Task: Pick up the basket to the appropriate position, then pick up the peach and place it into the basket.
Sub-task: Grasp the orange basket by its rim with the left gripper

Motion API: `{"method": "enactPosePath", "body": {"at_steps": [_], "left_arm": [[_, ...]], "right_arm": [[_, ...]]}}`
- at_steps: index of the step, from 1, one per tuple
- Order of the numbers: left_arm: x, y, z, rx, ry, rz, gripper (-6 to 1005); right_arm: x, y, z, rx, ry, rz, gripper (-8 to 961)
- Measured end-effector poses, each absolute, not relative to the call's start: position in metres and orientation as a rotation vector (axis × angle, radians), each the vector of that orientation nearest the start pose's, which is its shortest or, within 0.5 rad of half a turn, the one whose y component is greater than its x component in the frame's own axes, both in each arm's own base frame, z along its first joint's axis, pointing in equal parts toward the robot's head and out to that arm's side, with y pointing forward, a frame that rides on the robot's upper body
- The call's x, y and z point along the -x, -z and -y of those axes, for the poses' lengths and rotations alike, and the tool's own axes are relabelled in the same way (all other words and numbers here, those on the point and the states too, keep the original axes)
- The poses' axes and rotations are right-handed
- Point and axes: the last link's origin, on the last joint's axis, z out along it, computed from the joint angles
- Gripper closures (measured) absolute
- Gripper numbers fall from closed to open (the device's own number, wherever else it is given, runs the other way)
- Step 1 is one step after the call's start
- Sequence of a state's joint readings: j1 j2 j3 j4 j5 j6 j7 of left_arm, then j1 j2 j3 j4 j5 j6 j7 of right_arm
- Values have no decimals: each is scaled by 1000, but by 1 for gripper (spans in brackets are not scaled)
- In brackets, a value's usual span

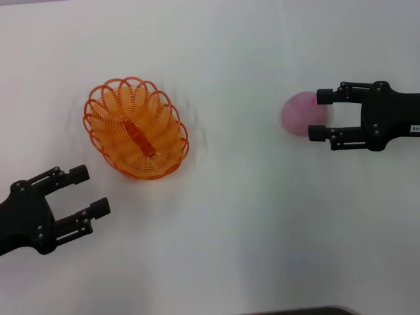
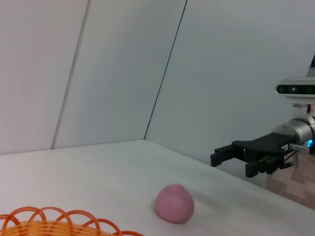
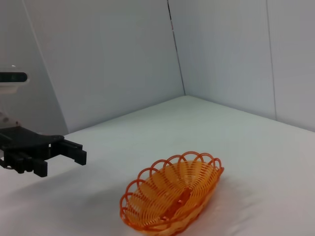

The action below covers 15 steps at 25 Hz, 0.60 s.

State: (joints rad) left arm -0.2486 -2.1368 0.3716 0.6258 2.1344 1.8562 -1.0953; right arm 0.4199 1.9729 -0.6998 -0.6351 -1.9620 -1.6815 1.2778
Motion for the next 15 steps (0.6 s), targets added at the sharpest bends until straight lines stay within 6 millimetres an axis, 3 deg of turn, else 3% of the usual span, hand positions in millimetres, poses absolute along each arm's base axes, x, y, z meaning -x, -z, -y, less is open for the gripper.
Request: {"method": "enactPosePath", "body": {"at_steps": [15], "left_arm": [[322, -1, -215, 2583, 924, 674, 250]], "right_arm": [[-298, -36, -299, 2751, -685, -560, 133]]}}
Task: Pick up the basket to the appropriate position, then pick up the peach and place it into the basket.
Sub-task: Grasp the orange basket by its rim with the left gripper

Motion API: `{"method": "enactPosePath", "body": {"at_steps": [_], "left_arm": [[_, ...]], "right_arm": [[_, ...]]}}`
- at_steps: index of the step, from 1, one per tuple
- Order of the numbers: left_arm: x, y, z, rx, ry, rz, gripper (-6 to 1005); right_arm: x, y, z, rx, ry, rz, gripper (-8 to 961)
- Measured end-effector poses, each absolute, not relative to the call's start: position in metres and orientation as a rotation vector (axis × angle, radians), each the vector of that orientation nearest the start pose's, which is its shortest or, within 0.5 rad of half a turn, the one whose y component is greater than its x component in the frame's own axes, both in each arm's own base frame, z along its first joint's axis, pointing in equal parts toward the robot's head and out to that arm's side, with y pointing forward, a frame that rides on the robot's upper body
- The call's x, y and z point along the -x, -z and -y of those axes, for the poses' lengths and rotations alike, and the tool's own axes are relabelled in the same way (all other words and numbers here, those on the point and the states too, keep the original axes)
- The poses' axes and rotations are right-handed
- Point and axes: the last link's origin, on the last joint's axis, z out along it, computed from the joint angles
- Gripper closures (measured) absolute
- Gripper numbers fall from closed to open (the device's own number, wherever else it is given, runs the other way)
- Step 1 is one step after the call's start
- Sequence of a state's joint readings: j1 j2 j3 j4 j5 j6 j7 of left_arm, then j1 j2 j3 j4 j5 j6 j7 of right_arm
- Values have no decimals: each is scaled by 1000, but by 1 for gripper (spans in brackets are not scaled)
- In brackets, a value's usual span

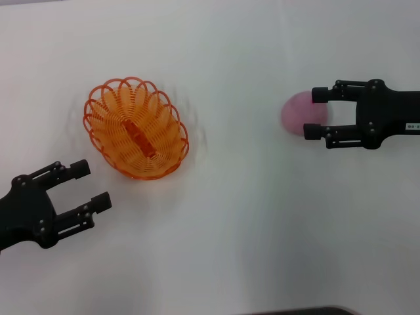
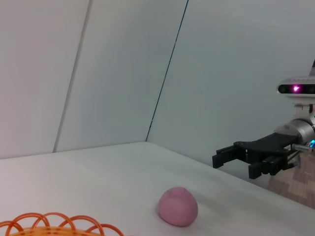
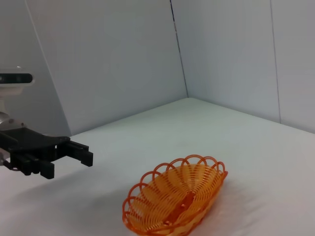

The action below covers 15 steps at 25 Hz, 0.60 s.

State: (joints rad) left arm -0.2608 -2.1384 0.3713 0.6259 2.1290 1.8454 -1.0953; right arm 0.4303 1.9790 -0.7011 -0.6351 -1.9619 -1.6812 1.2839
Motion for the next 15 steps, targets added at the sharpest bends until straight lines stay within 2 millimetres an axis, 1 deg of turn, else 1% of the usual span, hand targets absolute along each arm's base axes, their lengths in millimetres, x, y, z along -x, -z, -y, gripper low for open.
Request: {"method": "enactPosePath", "body": {"at_steps": [9, 15], "left_arm": [[320, -2, -216, 2587, 933, 665, 251], [317, -3, -220, 2582, 950, 645, 251]], "right_arm": [[-298, -36, -301, 2749, -683, -557, 133], [-298, -36, -302, 2743, -682, -557, 133]]}}
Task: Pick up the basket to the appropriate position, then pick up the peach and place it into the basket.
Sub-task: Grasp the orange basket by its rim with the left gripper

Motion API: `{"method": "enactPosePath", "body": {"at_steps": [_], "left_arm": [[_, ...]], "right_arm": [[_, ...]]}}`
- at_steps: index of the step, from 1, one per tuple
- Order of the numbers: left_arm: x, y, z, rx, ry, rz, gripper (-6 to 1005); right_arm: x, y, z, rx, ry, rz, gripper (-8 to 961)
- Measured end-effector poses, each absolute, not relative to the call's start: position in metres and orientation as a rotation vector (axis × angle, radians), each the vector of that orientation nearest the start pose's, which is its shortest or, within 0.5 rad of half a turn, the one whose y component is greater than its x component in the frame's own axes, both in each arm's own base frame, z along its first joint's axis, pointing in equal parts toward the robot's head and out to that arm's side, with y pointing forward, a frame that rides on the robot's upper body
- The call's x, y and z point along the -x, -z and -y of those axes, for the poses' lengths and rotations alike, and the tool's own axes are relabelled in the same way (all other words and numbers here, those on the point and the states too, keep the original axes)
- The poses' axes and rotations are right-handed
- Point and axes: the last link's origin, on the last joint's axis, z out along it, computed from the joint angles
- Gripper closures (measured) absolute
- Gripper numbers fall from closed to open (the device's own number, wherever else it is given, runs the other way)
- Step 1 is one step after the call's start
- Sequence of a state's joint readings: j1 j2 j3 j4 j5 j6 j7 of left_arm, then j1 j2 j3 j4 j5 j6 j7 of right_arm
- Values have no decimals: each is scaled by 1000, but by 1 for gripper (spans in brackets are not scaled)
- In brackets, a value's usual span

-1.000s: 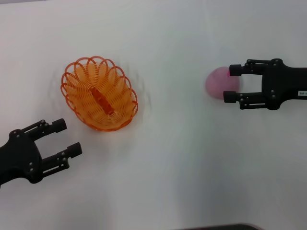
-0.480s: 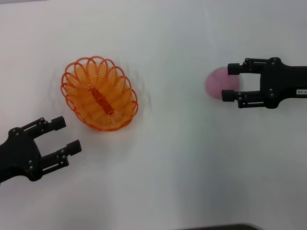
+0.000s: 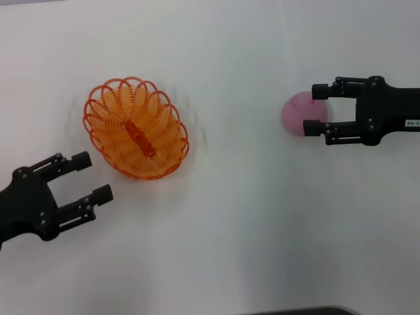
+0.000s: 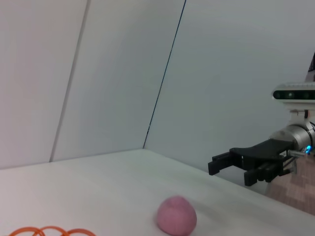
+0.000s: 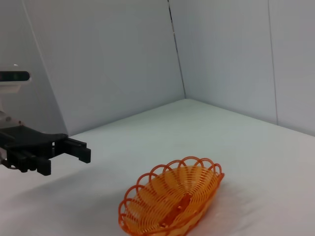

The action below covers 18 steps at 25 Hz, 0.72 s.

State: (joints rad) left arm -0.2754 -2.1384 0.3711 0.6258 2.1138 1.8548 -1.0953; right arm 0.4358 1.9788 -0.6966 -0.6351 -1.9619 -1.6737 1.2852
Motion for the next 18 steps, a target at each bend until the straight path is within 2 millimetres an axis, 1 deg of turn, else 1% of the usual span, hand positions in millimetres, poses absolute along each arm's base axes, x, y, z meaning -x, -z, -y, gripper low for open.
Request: {"method": "enactPosePath", "body": {"at_steps": [4, 8, 12, 18], "left_arm": [[314, -6, -228, 2557, 968, 618, 251], [307, -15, -241, 2469, 1029, 570, 251], [304, -21, -247, 2417, 1065, 540, 251], [298, -29, -261, 2310, 1115, 500, 251]], "right_arm": [[-298, -37, -302, 2739, -683, -553, 133], [-298, -37, -302, 2738, -685, -550, 133], [-298, -36, -302, 2733, -690, -548, 133], [-296, -34, -302, 2733, -700, -541, 133]]}}
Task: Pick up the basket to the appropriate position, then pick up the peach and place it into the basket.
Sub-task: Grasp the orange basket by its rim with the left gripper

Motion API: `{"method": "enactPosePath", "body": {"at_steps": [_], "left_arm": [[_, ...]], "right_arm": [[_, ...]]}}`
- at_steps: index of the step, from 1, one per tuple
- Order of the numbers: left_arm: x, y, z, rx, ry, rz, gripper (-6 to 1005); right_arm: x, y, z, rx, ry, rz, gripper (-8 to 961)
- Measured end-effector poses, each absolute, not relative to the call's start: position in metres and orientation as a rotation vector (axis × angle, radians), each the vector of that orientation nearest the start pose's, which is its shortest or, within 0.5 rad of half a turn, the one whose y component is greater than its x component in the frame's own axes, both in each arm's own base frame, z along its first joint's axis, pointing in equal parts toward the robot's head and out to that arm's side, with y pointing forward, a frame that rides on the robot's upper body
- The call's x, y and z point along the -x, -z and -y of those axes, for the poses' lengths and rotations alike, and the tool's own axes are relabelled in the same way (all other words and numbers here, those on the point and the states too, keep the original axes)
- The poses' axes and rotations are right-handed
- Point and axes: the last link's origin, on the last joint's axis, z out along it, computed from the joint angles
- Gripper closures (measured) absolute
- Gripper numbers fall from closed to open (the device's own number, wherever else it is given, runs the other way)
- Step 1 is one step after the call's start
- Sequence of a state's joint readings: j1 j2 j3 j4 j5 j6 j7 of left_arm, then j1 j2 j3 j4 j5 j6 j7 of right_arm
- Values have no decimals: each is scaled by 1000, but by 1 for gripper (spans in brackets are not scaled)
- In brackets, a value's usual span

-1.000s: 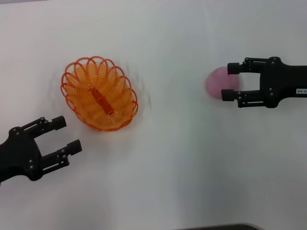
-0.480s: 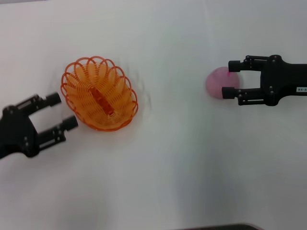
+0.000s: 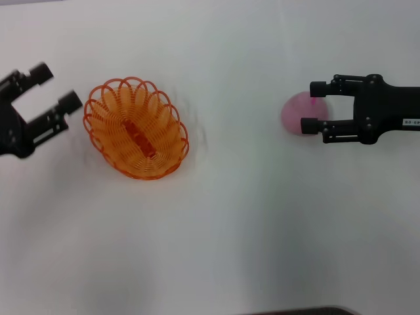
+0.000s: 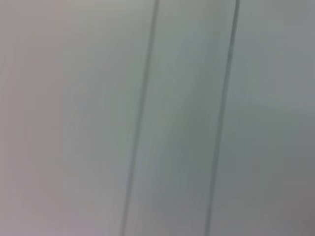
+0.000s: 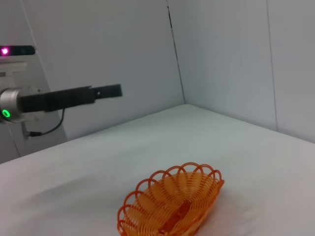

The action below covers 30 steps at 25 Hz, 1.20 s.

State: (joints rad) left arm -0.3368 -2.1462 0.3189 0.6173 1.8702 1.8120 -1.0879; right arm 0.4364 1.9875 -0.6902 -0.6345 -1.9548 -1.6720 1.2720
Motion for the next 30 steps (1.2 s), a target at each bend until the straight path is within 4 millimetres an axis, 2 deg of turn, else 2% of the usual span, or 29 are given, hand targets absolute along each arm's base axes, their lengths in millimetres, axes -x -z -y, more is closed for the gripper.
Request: {"method": "enactPosePath", "body": {"at_steps": [16, 24, 30], "left_arm": [[286, -26, -314, 2040, 1128, 488, 252], [283, -27, -325, 2005, 1122, 489, 252], [283, -27, -327, 2008, 1116, 488, 252]], "right_arm": [[-289, -27, -304, 2744, -714, -511, 132], [-287, -25, -306, 2745, -711, -506, 132], [-286, -24, -307, 2750, -712, -501, 132]]}}
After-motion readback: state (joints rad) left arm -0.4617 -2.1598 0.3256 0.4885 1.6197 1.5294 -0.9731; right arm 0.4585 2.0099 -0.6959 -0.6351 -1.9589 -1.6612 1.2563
